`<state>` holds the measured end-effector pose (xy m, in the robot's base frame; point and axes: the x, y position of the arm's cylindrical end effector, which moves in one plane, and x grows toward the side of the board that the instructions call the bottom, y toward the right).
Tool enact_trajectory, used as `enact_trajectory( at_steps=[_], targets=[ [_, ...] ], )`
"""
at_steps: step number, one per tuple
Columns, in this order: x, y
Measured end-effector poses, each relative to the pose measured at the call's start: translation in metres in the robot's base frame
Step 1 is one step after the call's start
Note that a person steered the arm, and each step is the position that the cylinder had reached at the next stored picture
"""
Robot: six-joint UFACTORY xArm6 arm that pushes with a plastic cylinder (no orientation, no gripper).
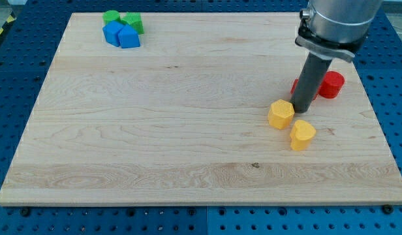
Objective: Move the hexagon towards bottom middle along with the heart
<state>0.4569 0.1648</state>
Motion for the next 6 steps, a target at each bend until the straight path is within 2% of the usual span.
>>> enact_trajectory(
  at_steps=[2, 4, 5, 6],
  targets=[
    [0.009, -0.005],
    [0.057, -0.012],
    [0.036, -0.003],
    [-0.007, 0.004]
  ],
)
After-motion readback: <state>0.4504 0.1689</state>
